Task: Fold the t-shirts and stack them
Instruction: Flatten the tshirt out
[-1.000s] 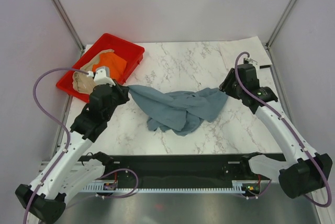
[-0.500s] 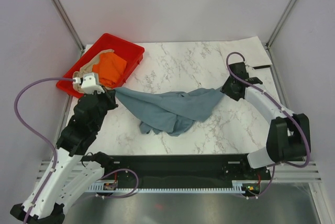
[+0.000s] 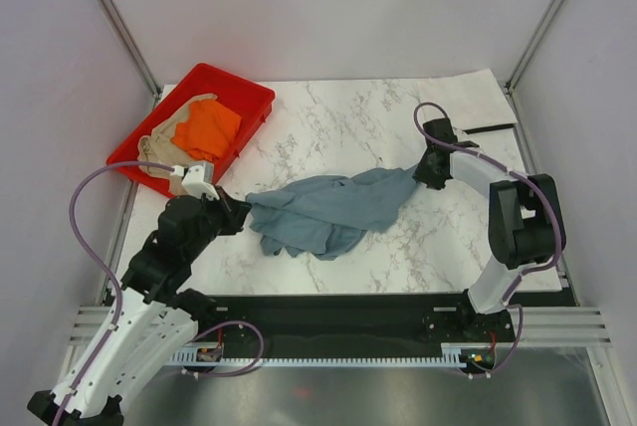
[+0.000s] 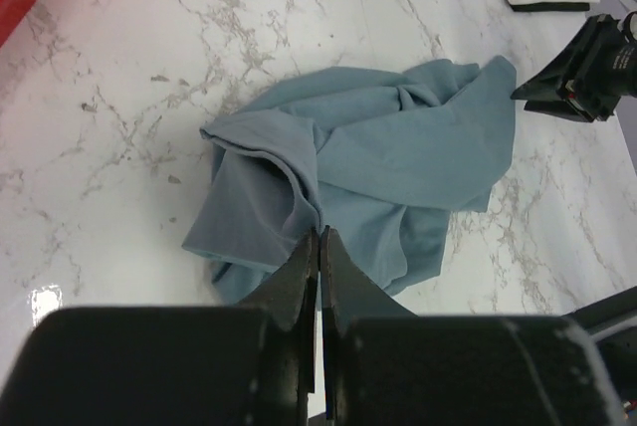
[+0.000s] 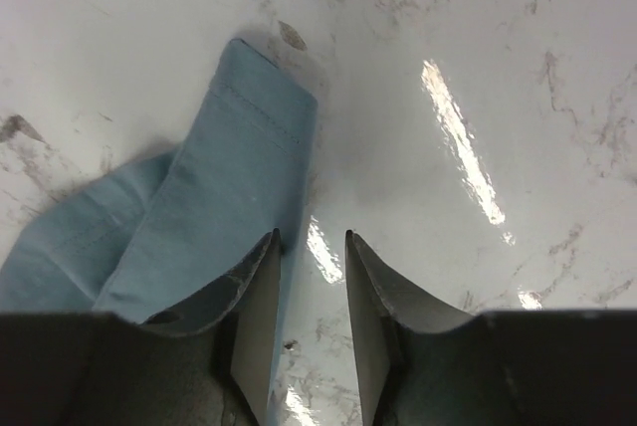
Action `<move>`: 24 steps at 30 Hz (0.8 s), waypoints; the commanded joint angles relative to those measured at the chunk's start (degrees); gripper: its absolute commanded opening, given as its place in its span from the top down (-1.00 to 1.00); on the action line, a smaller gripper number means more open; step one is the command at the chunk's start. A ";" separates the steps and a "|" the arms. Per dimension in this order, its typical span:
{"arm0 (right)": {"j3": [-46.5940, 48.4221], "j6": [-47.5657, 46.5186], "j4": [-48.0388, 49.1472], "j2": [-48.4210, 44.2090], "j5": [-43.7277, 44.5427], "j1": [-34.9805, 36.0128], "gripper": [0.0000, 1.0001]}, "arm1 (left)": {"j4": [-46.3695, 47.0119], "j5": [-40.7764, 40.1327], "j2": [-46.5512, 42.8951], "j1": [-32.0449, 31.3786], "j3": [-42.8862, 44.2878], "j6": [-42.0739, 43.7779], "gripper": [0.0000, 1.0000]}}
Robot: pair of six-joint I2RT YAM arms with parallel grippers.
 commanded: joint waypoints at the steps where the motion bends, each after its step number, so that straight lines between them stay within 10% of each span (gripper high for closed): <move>1: -3.20 -1.48 0.47 -0.40 2.45 0.06 0.21 | -0.34 4.05 -1.39 0.27 -0.84 -3.07 0.95; 13: 8.01 -0.17 -9.37 -2.70 7.56 -1.35 0.29 | -2.19 6.06 -3.67 0.18 -1.89 -3.42 0.95; 24: 32.64 8.36 -28.89 16.64 7.22 -1.43 0.49 | -2.10 7.39 -5.17 0.18 -2.86 -2.54 0.95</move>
